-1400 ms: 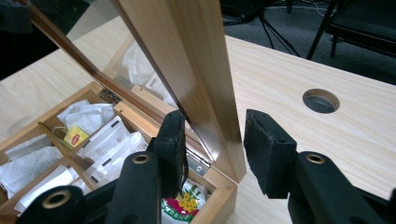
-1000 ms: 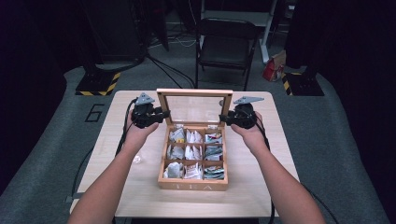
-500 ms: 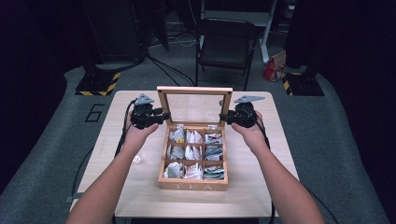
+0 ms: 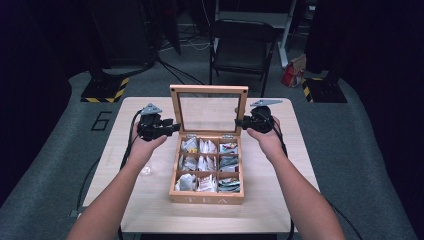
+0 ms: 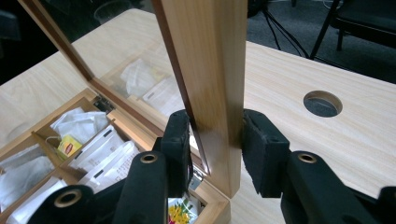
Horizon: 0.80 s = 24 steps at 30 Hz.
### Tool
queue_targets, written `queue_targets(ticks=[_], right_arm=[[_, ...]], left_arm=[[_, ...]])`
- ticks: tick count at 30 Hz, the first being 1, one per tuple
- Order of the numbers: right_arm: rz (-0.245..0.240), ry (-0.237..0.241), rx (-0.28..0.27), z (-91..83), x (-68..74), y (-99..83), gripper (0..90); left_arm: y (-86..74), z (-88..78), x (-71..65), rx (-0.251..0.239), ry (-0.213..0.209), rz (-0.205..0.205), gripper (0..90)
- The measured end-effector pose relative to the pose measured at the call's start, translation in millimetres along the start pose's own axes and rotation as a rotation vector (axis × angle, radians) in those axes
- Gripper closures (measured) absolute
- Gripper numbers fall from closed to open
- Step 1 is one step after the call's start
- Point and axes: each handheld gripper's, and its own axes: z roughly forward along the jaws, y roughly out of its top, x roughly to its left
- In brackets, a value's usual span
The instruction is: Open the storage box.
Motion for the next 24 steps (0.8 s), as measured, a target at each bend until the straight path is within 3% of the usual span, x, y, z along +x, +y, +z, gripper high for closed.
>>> queue_targets(ticks=[24], right_arm=[[0.022,-0.042,0.022,13.2,-7.3,8.3,65.6]], left_arm=[[-5.0,-6.1,-3.7,0.029,-0.018,0.001,53.7]])
